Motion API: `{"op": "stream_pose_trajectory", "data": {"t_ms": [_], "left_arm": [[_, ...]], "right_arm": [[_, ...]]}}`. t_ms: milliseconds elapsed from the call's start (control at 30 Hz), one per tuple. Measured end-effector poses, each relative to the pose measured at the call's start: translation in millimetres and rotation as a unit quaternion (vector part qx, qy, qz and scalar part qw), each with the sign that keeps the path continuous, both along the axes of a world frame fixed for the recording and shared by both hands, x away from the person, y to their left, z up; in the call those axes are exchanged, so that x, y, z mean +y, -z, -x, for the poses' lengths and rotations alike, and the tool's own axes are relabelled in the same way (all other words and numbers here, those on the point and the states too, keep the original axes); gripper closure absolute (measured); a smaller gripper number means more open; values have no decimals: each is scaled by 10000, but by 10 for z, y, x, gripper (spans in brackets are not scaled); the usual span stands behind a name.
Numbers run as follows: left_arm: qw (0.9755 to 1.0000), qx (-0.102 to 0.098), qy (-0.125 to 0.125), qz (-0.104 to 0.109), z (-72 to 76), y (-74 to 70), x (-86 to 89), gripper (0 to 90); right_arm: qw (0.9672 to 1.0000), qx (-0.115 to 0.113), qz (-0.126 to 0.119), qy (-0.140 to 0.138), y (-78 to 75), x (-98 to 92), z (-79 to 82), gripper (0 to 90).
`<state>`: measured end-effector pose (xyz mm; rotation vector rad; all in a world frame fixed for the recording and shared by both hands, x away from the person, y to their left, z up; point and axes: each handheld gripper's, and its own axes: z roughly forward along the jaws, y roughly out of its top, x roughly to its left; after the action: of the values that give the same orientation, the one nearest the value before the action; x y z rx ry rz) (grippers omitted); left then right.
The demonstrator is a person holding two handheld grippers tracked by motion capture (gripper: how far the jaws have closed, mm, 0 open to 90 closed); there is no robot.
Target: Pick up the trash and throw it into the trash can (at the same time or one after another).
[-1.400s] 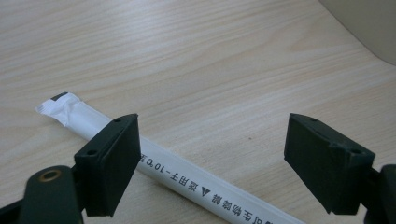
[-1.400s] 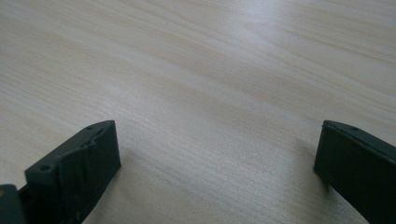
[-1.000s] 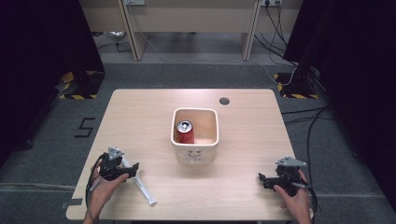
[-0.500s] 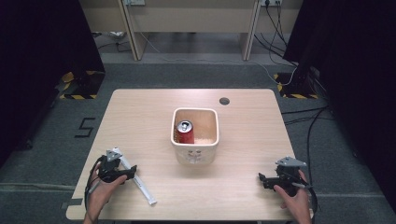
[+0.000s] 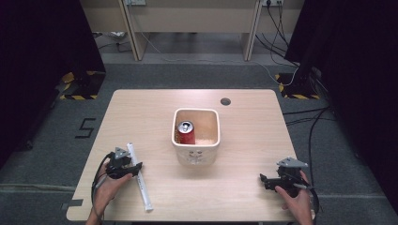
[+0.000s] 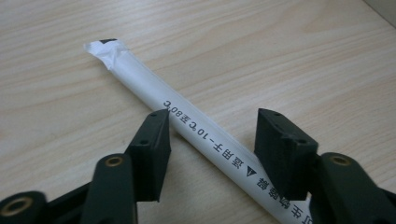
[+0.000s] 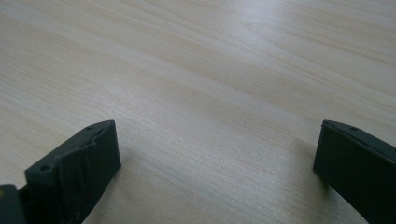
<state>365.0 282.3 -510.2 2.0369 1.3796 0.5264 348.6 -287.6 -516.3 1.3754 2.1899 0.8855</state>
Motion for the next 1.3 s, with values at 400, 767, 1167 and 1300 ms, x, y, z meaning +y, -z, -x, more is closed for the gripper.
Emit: {"op": "stream_pose_trajectory", "data": {"t_ms": [400, 767, 1167, 1300], "left_arm": [[9992, 23, 384, -112, -170, -31, -94, 719], [9993, 220, 279, -80, -185, -54, -78, 631], [9983, 260, 511, -139, -202, -73, -123, 799], [9979, 230, 602, 32, -186, -109, -123, 799]], "right_arm": [[10000, 1, 1, -16, 0, -2, -2, 3], [10000, 0, 5, -17, 0, -2, -1, 4], [10000, 0, 13, -27, 0, -1, -1, 4], [10000, 0, 9, -28, 0, -1, -1, 4]]}}
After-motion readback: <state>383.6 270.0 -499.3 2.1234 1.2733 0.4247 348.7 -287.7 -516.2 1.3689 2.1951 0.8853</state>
